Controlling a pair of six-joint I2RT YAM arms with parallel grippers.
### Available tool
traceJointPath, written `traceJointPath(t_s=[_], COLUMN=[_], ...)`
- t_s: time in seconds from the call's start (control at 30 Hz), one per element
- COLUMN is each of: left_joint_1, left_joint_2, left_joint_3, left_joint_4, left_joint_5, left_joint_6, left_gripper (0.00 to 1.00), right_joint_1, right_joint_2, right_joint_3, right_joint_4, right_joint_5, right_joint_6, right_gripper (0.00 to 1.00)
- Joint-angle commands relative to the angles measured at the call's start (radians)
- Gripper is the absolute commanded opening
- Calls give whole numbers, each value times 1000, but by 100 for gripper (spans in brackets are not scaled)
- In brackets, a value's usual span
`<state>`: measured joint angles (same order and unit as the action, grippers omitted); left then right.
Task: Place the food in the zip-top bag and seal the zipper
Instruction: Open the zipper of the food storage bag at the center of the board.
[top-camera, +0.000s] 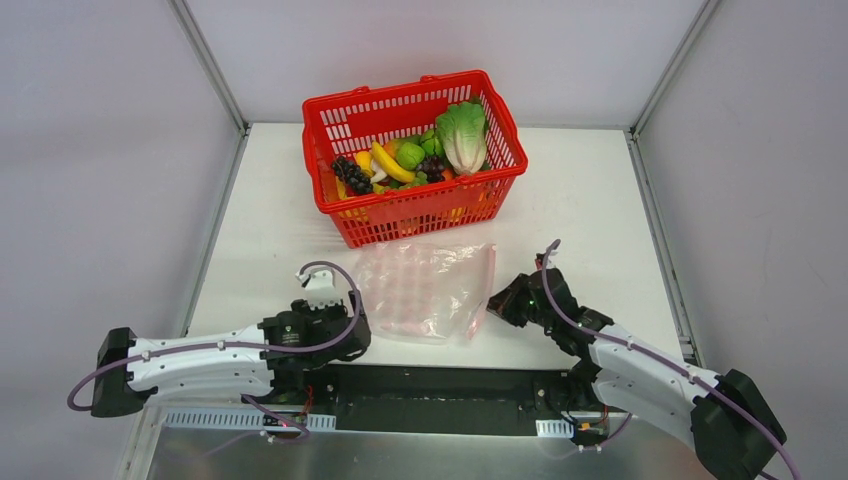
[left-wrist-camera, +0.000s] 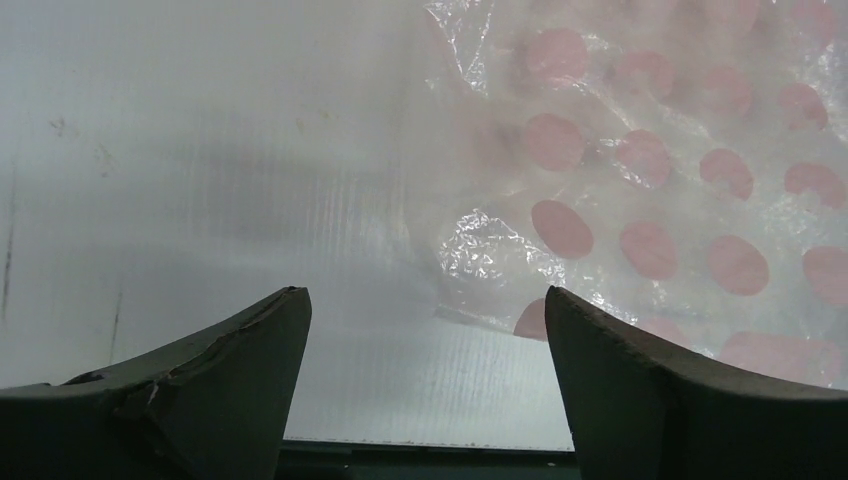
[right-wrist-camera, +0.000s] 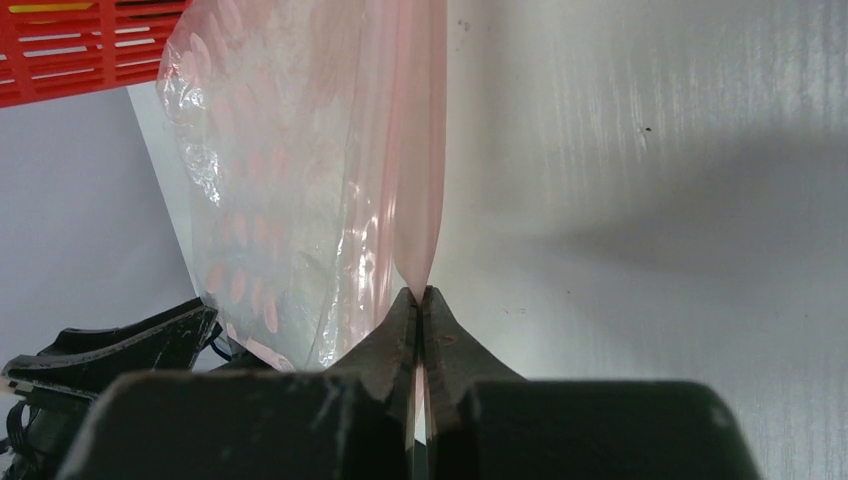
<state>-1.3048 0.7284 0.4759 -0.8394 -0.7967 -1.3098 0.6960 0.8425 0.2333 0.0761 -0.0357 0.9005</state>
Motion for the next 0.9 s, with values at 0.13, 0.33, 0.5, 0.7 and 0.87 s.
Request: traceJointPath(t_s=[0.13, 0.33, 0.5, 0.7, 0.87], left_joint_1=[165, 217, 243, 298, 322], left_joint_2=[-105, -54, -33, -80, -84], left_joint_3=[-155, -163, -141, -142, -138], left_joint_4=[357, 412, 332, 252, 278], left_joint_5=[113, 155, 89, 32, 36], left_joint_6=[176, 227, 243, 290, 316], left_gripper=[64, 27, 0, 0, 0], right_joint_1=[-4, -6, -11, -34, -42], right_joint_2=[3, 13, 13, -11, 16], right_joint_3=[45, 60, 89, 163, 223], right_joint_4=[8, 12, -67, -265, -397], right_joint_5=[-81, -131, -167, -209, -245], right_joint_6=[-38, -48, -93, -190, -273], right_gripper=[0, 0, 0, 0, 0])
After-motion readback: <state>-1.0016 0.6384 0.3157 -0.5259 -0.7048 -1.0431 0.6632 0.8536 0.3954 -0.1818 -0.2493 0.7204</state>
